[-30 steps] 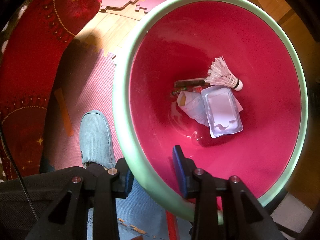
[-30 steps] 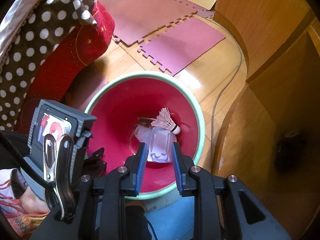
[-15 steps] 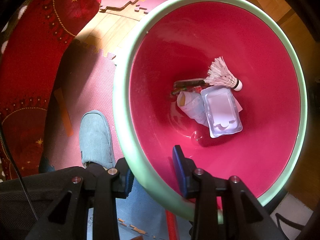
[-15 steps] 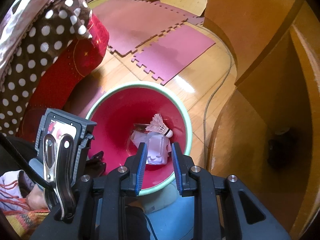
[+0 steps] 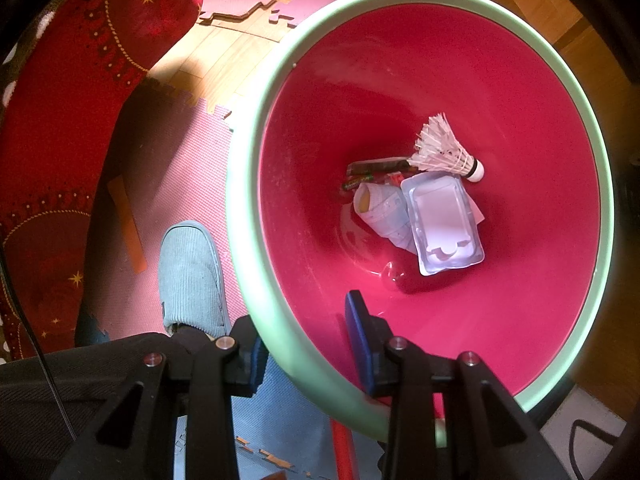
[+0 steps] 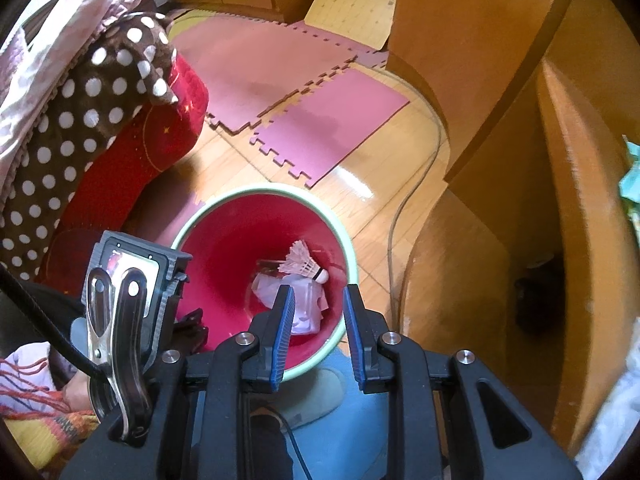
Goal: Collect trash
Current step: 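Move the open right tool from the bucket back toward the shelf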
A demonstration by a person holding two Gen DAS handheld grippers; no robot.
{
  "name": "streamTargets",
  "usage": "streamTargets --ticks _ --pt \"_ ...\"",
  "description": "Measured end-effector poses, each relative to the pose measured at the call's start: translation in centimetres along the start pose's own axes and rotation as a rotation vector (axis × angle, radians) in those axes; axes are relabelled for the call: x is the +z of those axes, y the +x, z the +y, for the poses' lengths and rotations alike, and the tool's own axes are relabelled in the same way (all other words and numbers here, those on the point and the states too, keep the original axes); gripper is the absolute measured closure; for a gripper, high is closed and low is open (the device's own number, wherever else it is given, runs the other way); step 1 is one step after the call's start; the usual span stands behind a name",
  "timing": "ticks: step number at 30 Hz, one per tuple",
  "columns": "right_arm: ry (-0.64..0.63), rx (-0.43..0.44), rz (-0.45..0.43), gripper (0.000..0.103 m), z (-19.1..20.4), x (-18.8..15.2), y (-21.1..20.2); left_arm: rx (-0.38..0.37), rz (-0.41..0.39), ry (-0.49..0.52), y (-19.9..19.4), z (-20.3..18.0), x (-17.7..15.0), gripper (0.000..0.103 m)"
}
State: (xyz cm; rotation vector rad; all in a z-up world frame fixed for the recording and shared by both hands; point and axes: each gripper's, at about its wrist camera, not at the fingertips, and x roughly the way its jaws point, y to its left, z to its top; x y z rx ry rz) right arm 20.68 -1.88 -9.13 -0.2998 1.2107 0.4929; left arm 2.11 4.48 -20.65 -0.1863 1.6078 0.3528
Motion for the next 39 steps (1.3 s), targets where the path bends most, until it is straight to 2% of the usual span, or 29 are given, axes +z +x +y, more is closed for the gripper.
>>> streamTargets --ticks 39 --pt "0.075 -0.081 -0.111 0.077 -2.4 -0.9 -6.9 -0.003 -0.003 0.003 -0.1 -0.2 0.0 0.067"
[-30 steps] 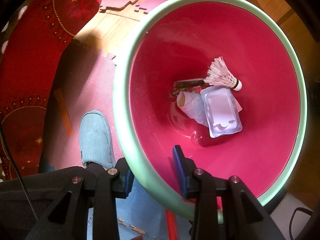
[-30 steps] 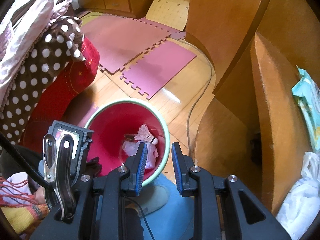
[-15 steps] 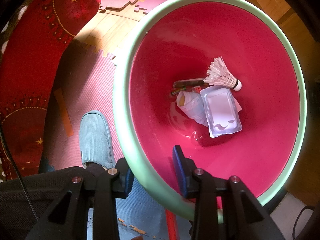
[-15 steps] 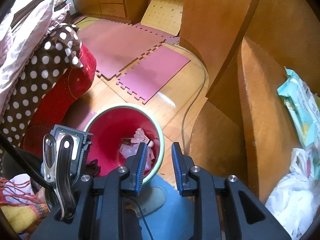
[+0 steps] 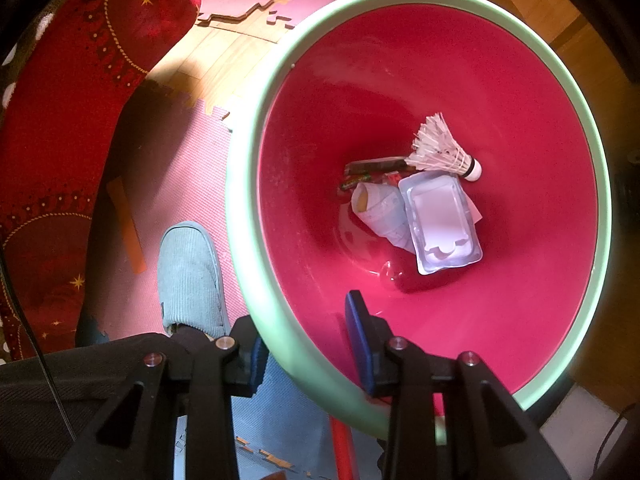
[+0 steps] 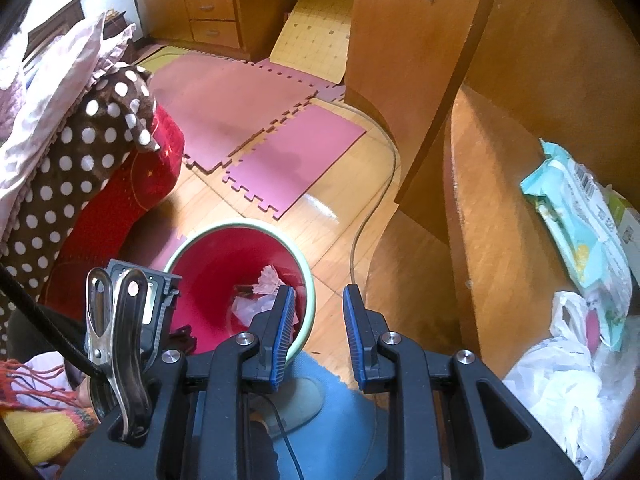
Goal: Collect trash
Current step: 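Move the open right tool from the bucket back toward the shelf, then lower the open right tool over the white plastic bag on the table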
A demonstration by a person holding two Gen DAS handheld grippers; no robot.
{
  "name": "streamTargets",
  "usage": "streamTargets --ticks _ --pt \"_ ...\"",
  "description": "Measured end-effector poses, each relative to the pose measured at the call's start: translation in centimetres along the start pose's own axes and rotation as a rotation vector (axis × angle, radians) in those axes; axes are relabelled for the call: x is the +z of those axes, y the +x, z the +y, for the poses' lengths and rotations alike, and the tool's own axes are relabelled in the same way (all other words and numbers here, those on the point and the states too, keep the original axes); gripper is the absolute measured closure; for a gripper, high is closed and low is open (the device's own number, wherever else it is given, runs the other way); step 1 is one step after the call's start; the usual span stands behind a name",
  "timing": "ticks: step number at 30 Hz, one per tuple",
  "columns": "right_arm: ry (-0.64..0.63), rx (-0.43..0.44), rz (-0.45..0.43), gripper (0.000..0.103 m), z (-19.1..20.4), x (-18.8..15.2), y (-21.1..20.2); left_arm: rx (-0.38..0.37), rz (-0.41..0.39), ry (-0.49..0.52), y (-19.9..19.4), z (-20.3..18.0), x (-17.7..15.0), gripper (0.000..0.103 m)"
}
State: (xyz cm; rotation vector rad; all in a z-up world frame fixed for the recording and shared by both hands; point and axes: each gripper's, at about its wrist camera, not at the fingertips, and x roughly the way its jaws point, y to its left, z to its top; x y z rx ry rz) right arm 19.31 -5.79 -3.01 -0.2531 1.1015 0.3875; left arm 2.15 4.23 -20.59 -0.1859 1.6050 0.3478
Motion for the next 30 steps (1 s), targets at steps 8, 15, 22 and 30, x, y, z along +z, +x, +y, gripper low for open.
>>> streamTargets --ticks 8,15,22,30 --pt "0.028 0.002 -0.010 0.077 -0.9 -0.3 -1.3 -0.001 0.000 0.000 0.0 0.0 0.0 0.067" --pt "0.048 -0.026 -0.015 0.077 -2.1 -0.6 -2.5 -0.001 -0.001 0.001 0.0 -0.1 0.0 0.067" --pt "0.077 -0.060 -0.030 0.077 -3.4 -1.1 -3.9 0.000 -0.001 0.002 -0.1 0.0 0.0 0.067" --pt "0.099 -0.090 -0.037 0.077 -4.3 -1.8 -5.1 0.000 -0.001 0.003 -0.1 -0.1 0.0 0.067"
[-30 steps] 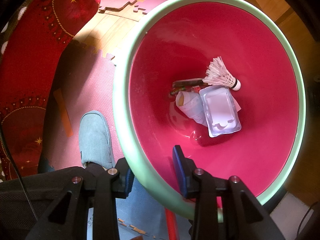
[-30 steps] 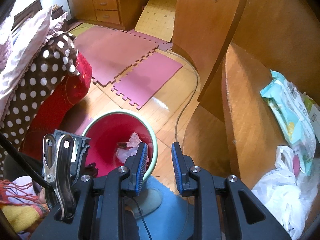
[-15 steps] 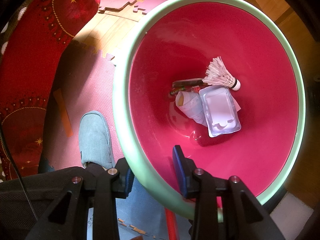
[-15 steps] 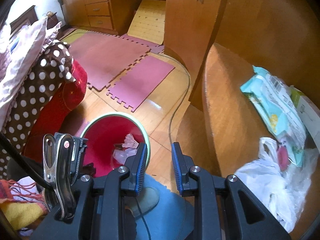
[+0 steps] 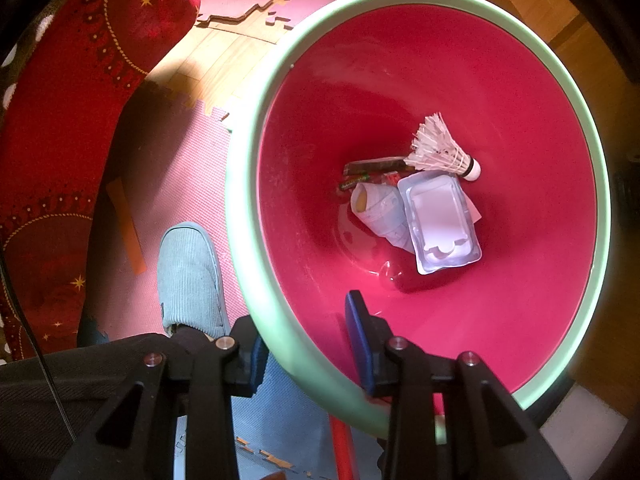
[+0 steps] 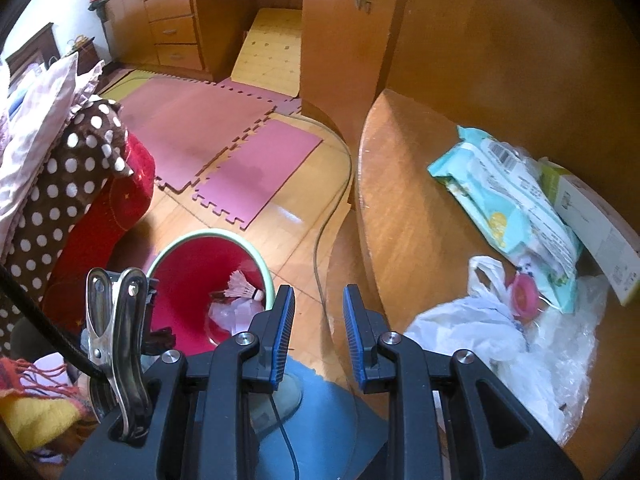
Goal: Collect trash
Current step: 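Lower the open right tool over the white plastic bag on the table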
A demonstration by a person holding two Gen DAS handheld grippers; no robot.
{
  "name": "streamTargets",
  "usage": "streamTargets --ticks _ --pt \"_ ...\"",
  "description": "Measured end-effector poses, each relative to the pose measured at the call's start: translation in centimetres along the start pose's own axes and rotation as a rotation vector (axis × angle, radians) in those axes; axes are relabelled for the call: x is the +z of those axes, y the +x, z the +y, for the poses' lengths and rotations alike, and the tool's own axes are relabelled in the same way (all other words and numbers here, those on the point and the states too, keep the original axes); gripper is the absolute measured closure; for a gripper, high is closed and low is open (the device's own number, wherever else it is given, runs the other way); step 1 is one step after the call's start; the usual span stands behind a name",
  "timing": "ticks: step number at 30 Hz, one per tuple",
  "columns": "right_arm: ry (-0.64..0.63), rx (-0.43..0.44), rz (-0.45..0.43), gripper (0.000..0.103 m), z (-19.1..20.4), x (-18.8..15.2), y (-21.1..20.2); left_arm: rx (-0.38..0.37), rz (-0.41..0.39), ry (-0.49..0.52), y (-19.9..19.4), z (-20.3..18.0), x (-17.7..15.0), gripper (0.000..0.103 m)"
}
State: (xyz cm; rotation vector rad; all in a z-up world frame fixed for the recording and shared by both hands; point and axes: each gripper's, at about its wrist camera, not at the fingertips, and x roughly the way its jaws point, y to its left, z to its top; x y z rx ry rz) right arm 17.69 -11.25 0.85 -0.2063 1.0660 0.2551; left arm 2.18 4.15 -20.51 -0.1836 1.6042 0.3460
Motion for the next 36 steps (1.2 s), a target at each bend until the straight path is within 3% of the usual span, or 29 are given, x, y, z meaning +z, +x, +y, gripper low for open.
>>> streamTargets --ticks 17,21,29,36 --pt "0.111 -0.117 -0.022 0.077 -4.9 -2.1 -3.2 0.000 -0.001 0.000 0.0 0.0 0.0 0.067" --pt "0.128 -0.156 -0.031 0.070 -5.8 -2.5 -4.2 -0.002 0.000 -0.001 0.0 0.1 0.0 0.067" --pt "0.175 -0.223 -0.036 0.069 -8.2 -3.5 -5.7 -0.002 -0.002 0.001 0.0 0.0 0.0 0.067" --pt "0.194 -0.263 -0.025 0.059 -9.4 -4.4 -6.1 -0.002 -0.002 0.002 0.0 -0.1 -0.1 0.067"
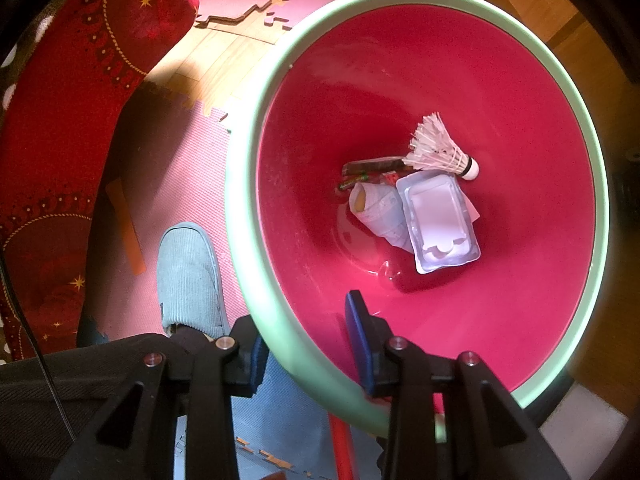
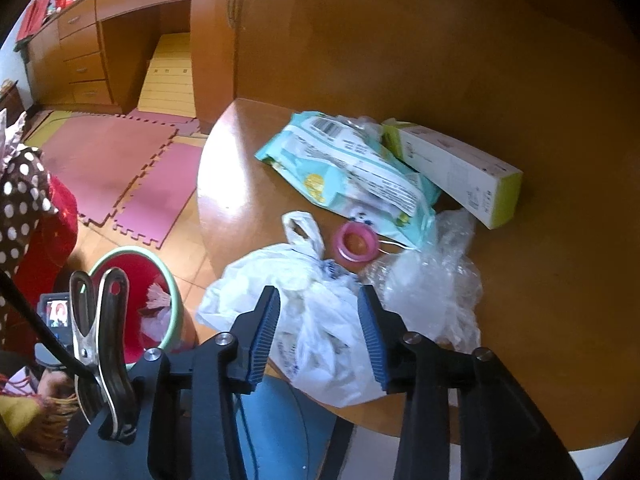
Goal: Collect trash
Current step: 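Lower the open right tool over the white plastic bag on the table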
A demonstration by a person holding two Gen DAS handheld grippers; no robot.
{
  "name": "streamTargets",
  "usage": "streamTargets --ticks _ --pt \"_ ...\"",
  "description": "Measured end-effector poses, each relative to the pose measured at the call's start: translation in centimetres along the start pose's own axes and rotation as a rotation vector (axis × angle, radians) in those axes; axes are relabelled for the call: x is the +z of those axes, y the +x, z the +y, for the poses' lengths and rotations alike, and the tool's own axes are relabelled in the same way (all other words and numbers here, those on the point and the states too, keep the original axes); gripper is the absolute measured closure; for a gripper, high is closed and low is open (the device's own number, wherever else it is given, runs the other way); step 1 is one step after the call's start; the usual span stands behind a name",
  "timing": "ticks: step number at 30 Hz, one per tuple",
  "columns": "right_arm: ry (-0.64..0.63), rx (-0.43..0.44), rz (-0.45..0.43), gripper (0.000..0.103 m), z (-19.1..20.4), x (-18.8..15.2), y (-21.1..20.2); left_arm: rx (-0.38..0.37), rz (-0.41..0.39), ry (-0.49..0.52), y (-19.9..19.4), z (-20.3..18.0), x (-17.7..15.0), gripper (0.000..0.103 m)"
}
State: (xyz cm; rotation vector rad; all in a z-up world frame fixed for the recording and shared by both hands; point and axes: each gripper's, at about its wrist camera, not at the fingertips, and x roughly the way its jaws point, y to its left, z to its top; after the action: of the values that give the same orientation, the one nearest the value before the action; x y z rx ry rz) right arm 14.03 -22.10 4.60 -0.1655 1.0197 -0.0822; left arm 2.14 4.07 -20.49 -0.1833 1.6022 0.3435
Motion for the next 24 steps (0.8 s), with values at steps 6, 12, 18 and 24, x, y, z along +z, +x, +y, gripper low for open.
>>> streamTargets --ticks 6,12,18,24 --pt "0.012 0.001 0.016 0.056 -1.0 -0.4 0.3 0.000 0.000 0.000 0.0 0.0 0.0 0.067" --pt "0.003 0.026 0.047 0.055 -1.2 -0.5 1.2 -0.001 0.000 0.000 0.0 0.0 0.0 0.067" --pt "-0.023 0.029 0.080 0.055 -1.3 -0.5 2.4 -0.001 0.000 0.000 0.0 -0.1 0.0 0.067" --pt "-0.050 0.031 0.113 0.055 -1.0 -0.3 3.7 0.000 -0.001 0.000 0.0 -0.2 -0.1 0.067"
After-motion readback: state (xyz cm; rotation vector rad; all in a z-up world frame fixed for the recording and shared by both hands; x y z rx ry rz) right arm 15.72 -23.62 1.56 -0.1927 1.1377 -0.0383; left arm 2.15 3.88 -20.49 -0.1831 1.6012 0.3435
